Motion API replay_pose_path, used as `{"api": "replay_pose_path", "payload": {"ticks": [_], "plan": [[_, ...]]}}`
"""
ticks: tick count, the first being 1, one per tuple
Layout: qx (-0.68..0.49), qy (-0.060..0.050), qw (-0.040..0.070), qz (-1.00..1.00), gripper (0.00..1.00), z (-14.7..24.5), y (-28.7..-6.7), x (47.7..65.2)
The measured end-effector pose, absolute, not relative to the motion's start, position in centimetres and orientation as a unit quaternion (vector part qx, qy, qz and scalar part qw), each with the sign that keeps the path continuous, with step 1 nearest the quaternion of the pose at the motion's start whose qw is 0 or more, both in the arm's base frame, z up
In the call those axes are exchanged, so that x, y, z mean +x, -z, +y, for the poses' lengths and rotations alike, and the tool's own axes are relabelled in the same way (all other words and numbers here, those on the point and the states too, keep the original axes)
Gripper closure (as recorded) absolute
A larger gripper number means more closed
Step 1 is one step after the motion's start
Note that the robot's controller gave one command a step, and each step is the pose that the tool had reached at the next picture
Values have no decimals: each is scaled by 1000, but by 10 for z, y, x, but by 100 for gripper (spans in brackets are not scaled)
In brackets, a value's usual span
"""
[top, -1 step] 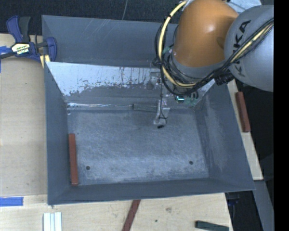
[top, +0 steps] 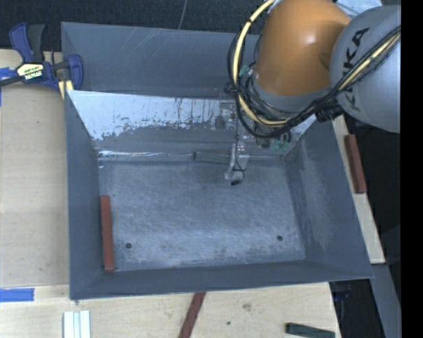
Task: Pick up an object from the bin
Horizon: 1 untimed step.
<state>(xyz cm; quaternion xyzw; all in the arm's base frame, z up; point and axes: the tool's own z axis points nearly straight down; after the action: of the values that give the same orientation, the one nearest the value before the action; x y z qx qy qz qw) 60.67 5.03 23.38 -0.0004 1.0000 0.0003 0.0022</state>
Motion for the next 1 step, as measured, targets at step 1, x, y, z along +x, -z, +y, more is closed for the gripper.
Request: {"api": "replay_pose_path", "payload": {"ticks": [1], "plan": [[18, 0, 4, 1000, 0, 36, -153, 615]]}}
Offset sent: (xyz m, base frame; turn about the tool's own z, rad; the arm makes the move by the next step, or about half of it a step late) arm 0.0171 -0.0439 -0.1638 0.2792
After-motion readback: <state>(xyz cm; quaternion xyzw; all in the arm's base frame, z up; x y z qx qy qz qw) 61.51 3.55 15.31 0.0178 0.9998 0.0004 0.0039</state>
